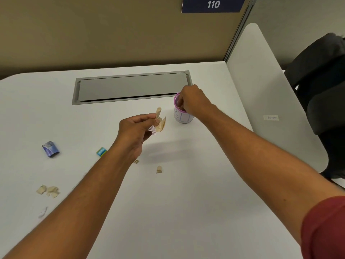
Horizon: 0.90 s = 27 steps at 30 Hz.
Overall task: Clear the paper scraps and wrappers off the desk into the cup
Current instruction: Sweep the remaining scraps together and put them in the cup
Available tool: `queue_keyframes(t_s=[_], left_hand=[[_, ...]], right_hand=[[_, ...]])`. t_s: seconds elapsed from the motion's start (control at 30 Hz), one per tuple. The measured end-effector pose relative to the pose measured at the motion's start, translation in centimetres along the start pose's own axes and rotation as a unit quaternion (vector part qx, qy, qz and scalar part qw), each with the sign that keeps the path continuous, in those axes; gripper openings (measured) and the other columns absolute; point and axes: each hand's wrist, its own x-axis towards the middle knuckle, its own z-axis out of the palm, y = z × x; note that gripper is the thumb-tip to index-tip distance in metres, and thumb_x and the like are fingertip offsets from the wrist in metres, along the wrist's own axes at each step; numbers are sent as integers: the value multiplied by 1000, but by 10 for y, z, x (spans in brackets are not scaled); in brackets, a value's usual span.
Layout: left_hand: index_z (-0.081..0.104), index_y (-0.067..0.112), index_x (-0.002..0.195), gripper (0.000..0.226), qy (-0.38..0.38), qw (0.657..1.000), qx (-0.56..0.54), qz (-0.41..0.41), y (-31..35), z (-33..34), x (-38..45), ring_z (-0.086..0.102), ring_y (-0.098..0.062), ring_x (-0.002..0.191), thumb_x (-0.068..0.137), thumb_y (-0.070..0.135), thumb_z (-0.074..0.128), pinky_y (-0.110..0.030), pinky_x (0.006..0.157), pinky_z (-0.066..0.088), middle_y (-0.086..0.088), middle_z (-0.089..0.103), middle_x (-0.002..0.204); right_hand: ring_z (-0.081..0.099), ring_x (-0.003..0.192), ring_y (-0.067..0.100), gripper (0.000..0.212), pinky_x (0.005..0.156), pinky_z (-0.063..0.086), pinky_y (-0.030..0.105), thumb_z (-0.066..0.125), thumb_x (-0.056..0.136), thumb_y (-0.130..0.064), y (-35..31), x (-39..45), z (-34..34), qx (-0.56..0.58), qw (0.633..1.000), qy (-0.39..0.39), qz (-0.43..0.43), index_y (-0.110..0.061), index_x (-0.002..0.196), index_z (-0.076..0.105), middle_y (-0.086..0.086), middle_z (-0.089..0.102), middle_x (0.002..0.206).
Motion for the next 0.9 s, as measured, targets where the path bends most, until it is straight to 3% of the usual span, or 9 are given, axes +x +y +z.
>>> queue_keyframes(t_s=[0.1, 0.2, 0.33, 0.4, 0.5, 0.57, 0.63, 0.73, 0.9], left_hand=[[81, 10, 89, 16, -2, 1000, -3, 3, 0, 0, -1, 75, -6, 67, 81, -4, 79, -16, 59, 55, 4, 80, 79], [82, 13, 85, 17, -6, 1000, 1, 5, 1, 3, 0, 75, -6, 69, 81, -3, 79, -15, 59, 56, 3, 81, 82], [82, 15, 80, 18, -17, 1000, 16, 12, 8, 16, 6, 77, -7, 71, 79, -3, 80, -16, 59, 56, 2, 82, 84], [82, 14, 82, 17, -27, 999, 32, 19, 15, 28, 13, 77, -9, 73, 79, -3, 80, -16, 60, 57, 0, 82, 85], [83, 10, 92, 14, -34, 996, 77, 34, 26, 53, 30, 77, -17, 86, 83, -1, 80, -19, 65, 60, -4, 82, 95], [83, 9, 96, 14, -28, 991, 116, 54, 33, 71, 44, 76, -22, 94, 85, 1, 79, -23, 69, 63, -5, 80, 99], [83, 9, 98, 13, -20, 981, 173, 88, 35, 88, 57, 74, -25, 98, 86, 4, 80, -31, 80, 64, -6, 79, 100], [84, 11, 100, 16, -12, 935, 312, 168, 29, 110, 70, 71, -21, 97, 84, 10, 83, -30, 84, 61, -7, 79, 103], [82, 12, 110, 22, -43, 802, 533, 267, 11, 131, 86, 70, -28, 101, 89, 11, 75, -32, 87, 57, -11, 77, 112]], right_hand=[[69, 108, 33, 35, 92, 59, 39, 82, 84, -21, 3, 0, -2, 13, 1000, 20, -7, -11, 116, 75, 13, 72, 121], [71, 96, 26, 16, 82, 60, 35, 77, 87, -20, 14, -12, -9, 92, 988, 122, -19, -20, 103, 80, 7, 76, 109], [67, 80, 13, 10, 75, 56, 32, 65, 93, -25, 33, -74, 23, 268, 913, 307, -27, -23, 96, 74, -4, 74, 90], [65, 84, 15, 11, 77, 56, 38, 62, 97, -22, 42, -111, 67, 289, 912, 291, -7, -20, 99, 72, -3, 71, 93], [60, 110, 18, 18, 96, 52, 39, 60, 100, -17, 53, -158, 135, 272, 938, 214, -2, -16, 115, 70, 0, 66, 115], [51, 130, 15, 24, 112, 43, 30, 59, 102, -18, 56, -176, 166, 255, 949, 188, -15, -17, 123, 67, 0, 58, 130], [41, 140, 10, 25, 117, 33, 20, 56, 103, -23, 56, -183, 180, 237, 954, 183, -24, -19, 126, 65, -1, 51, 140], [44, 136, 12, 25, 113, 35, 18, 55, 102, -25, 56, -179, 180, 224, 955, 192, -23, -18, 124, 63, -1, 48, 137], [48, 130, 14, 29, 106, 44, 22, 53, 100, -33, 56, -178, 179, 211, 957, 196, -36, -17, 122, 62, -1, 46, 134]])
